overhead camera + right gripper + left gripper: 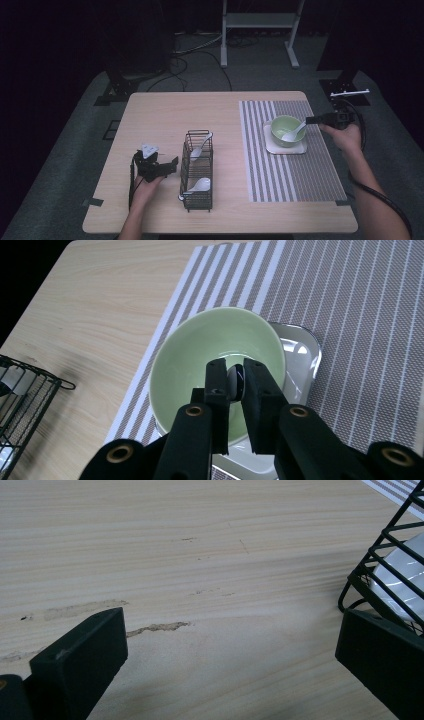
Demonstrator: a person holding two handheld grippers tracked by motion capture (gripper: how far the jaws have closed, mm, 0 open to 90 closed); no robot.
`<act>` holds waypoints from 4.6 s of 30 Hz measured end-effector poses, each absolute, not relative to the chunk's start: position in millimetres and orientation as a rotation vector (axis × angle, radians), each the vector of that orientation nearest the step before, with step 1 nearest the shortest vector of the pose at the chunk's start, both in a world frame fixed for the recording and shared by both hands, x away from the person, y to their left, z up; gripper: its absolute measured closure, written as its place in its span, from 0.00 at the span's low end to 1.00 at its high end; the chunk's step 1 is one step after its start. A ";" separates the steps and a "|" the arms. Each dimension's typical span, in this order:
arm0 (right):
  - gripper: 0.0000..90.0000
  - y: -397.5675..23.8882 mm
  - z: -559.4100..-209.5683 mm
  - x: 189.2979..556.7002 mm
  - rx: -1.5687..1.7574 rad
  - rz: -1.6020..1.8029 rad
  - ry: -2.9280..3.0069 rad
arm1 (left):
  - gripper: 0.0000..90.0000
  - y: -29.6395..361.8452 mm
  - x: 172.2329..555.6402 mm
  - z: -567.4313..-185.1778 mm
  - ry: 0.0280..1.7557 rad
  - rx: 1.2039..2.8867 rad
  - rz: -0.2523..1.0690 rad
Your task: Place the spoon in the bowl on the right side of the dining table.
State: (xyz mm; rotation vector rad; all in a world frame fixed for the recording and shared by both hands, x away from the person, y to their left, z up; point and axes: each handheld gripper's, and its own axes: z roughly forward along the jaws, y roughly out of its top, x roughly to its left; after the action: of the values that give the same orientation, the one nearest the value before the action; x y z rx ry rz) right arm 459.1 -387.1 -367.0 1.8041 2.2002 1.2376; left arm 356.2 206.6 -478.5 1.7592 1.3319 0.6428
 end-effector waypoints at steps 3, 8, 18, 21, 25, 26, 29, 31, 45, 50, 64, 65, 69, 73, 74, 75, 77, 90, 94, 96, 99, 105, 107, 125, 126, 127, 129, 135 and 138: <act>0.89 -390.2 -369.5 457.8 1.815 1.235 2.194 | 0.00 206.5 356.2 -478.5 1.332 1.759 0.643; 0.88 -394.2 -373.9 456.7 1.828 1.217 2.189 | 0.00 206.6 356.3 -478.6 1.332 1.757 0.642; 0.86 -400.4 -382.7 454.7 1.852 1.178 2.195 | 0.00 207.2 356.8 -478.6 1.340 1.755 0.636; 0.85 -401.2 -385.3 454.5 1.861 1.172 2.196 | 0.00 206.8 356.7 -478.6 1.337 1.759 0.638; 0.84 -402.5 -389.0 454.1 1.869 1.160 2.200 | 0.00 206.8 357.0 -478.6 1.340 1.758 0.637; 0.84 -403.2 -389.8 454.0 1.872 1.158 2.199 | 0.00 206.9 357.1 -478.6 1.342 1.758 0.636; 0.83 -404.1 -391.4 453.4 1.876 1.151 2.203 | 0.00 206.8 357.5 -478.8 1.345 1.759 0.632; 0.83 -404.5 -392.9 453.1 1.878 1.145 2.209 | 0.00 206.7 357.5 -478.7 1.343 1.766 0.634; 0.77 -402.5 -402.2 446.7 1.871 1.131 2.234 | 0.00 206.0 357.1 -478.6 1.336 1.770 0.636; 0.76 -399.2 -404.3 441.3 1.848 1.128 2.254 | 0.00 205.9 356.7 -478.5 1.331 1.771 0.639; 0.73 -401.8 -412.2 427.1 1.830 1.182 2.278 | 0.00 205.9 356.6 -478.5 1.331 1.772 0.639; 0.72 -401.9 -412.4 426.2 1.829 1.181 2.280 | 0.00 205.6 356.6 -478.5 1.331 1.770 0.639; 0.70 -402.0 -412.3 422.8 1.816 1.177 2.290 | 0.00 206.0 356.7 -478.5 1.334 1.769 0.638; 0.67 -399.0 -413.8 419.2 1.798 1.171 2.311 | 0.00 206.0 356.8 -478.6 1.333 1.769 0.637; 0.67 -398.0 -414.5 418.2 1.794 1.169 2.317 | 0.00 206.0 356.7 -478.5 1.332 1.770 0.639; 0.65 -396.9 -415.2 417.3 1.788 1.166 2.325 | 0.00 205.9 356.6 -478.5 1.333 1.769 0.640; 0.64 -394.3 -416.4 415.3 1.773 1.156 2.342 | 0.00 205.7 356.5 -478.5 1.332 1.768 0.642; 0.51 -382.8 -420.6 404.6 1.722 1.124 2.403 | 0.00 205.7 356.5 -478.5 1.333 1.769 0.641; 0.48 -380.0 -421.2 401.2 1.714 1.127 2.412 | 0.00 205.4 356.5 -478.6 1.330 1.769 0.642; 0.46 -378.3 -422.0 399.6 1.713 1.119 2.415 | 0.00 205.4 356.5 -478.6 1.330 1.769 0.642; 0.44 -374.9 -424.2 397.4 1.703 1.111 2.424 | 0.00 205.7 356.5 -478.5 1.332 1.770 0.639; 0.40 -367.7 -428.1 394.2 1.681 1.100 2.443 | 0.00 205.5 356.5 -478.6 1.332 1.770 0.640; 0.39 -365.3 -428.7 393.0 1.672 1.093 2.447 | 0.00 205.6 356.5 -478.6 1.332 1.768 0.640; 0.29 -350.3 -430.1 376.4 1.631 1.194 2.481 | 0.00 205.7 356.4 -478.4 1.333 1.771 0.639; 0.29 -348.8 -430.0 374.9 1.624 1.191 2.484 | 0.00 205.7 356.4 -478.4 1.333 1.771 0.639; 0.29 -347.6 -430.1 373.7 1.617 1.188 2.488 | 0.00 205.6 356.4 -478.4 1.332 1.771 0.640; 0.29 -345.6 -430.0 371.5 1.606 1.186 2.489 | 0.00 205.5 356.3 -478.4 1.331 1.770 0.641; 0.29 -341.4 -433.5 366.8 1.590 1.184 2.499 | 0.00 205.6 356.3 -478.4 1.333 1.770 0.640; 0.29 -338.1 -435.3 364.0 1.575 1.165 2.506 | 0.00 205.6 356.3 -478.4 1.334 1.770 0.639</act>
State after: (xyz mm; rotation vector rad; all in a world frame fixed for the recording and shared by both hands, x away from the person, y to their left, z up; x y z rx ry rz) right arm 364.0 -338.1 -435.3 1.5749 2.5065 1.1646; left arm 356.3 205.6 -478.4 1.7703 1.3335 0.6395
